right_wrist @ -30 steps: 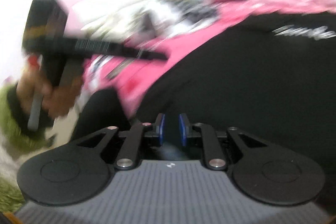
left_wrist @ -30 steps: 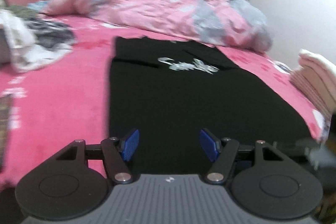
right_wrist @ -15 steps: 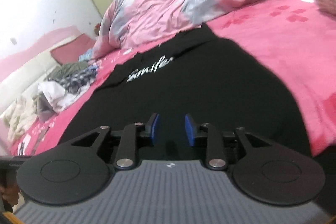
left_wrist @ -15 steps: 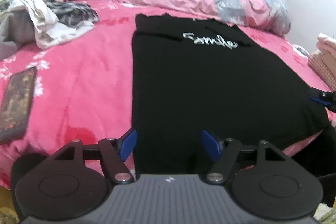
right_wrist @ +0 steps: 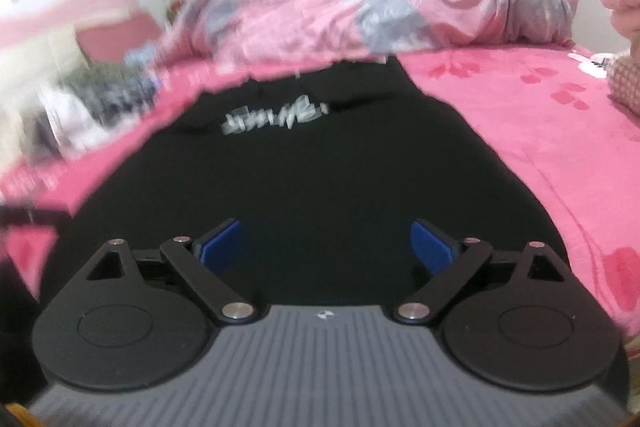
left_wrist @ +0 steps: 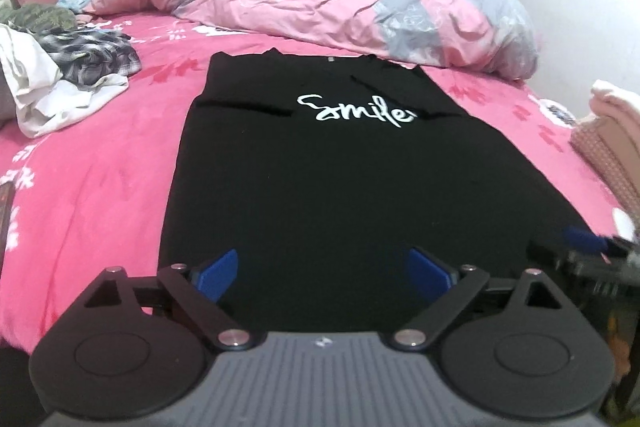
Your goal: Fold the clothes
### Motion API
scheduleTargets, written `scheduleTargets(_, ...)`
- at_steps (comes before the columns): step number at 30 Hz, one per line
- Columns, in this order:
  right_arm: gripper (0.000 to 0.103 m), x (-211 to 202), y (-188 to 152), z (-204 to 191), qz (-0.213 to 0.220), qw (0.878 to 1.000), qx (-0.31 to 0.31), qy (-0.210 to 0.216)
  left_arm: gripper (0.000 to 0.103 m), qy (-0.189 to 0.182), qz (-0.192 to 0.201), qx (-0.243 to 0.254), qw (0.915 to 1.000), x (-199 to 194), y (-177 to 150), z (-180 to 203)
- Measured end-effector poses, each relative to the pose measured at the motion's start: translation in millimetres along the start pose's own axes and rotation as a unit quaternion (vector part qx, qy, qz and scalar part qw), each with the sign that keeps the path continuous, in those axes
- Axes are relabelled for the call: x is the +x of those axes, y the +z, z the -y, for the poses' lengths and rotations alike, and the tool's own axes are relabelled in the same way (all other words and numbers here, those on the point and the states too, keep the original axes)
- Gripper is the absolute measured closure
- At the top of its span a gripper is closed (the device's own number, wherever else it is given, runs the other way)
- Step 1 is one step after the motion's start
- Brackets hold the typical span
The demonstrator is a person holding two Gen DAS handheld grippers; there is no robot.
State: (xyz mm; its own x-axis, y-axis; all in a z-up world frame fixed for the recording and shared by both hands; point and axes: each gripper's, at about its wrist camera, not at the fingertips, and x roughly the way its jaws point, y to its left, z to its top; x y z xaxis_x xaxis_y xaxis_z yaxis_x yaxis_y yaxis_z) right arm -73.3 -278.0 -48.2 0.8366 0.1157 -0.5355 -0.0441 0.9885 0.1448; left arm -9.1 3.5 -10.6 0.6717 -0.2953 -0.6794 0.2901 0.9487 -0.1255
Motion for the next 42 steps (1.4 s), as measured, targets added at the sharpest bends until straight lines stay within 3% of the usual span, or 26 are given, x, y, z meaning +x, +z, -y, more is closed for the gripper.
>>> scheduleTargets(3,0.011,15,-4,-12,-0.029,0.998,-0.032,-0.036,0.004,0.026,-0.016,-0.014,0.9994,20,7,0)
scheduleTargets(8,0.001,28,-4,-19,-0.038,0.997,-0.05,-0.044,0.003,0.066,-0.074,0.002,0.9951,52,1,2)
scheduleTargets(11,0.001,34,-5,-20,-0.048,0.997,-0.052,-0.044,0.0,0.078,-0.069,0.018,0.9944,54,-6,4)
scheduleTargets(22,0.001,36,-2,-20,-0.064,0.996,-0.033,-0.046,0.0,0.095,-0.093,0.002,0.9911,60,-1,8)
scheduleTargets(42,0.001,36,-3,-14,-0.062,0.997,-0.031,-0.033,0.0,0.082,-0.108,-0.012,0.9906,63,2,2)
